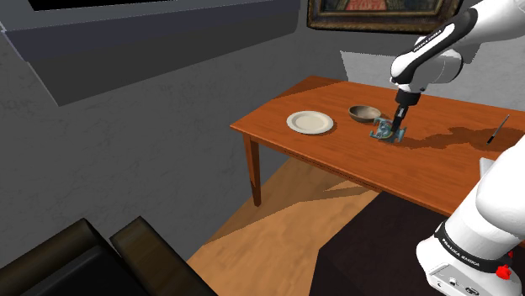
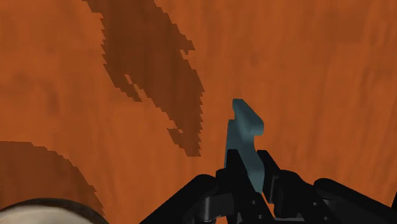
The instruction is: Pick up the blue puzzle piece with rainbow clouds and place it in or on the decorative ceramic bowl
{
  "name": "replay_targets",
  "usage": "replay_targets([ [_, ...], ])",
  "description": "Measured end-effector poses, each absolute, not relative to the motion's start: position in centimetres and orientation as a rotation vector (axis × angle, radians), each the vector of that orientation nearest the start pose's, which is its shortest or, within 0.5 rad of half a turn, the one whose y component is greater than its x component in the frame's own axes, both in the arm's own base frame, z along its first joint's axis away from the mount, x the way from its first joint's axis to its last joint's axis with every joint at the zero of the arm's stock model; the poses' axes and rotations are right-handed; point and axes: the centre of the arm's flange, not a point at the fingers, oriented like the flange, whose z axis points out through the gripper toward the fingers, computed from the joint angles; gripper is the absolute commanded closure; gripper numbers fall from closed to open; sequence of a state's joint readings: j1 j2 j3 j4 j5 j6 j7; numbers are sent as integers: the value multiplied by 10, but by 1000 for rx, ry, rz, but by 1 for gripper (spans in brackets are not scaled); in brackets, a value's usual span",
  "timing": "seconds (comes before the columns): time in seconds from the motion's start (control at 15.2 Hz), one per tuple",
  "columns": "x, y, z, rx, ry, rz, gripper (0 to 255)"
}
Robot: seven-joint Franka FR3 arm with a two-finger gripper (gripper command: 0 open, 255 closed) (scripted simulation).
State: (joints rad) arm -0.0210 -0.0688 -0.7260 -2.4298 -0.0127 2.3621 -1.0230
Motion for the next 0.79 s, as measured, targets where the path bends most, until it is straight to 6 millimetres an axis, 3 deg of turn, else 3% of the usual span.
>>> replay_targets([
  [0.79, 350, -325, 389, -3074, -444, -28, 255],
])
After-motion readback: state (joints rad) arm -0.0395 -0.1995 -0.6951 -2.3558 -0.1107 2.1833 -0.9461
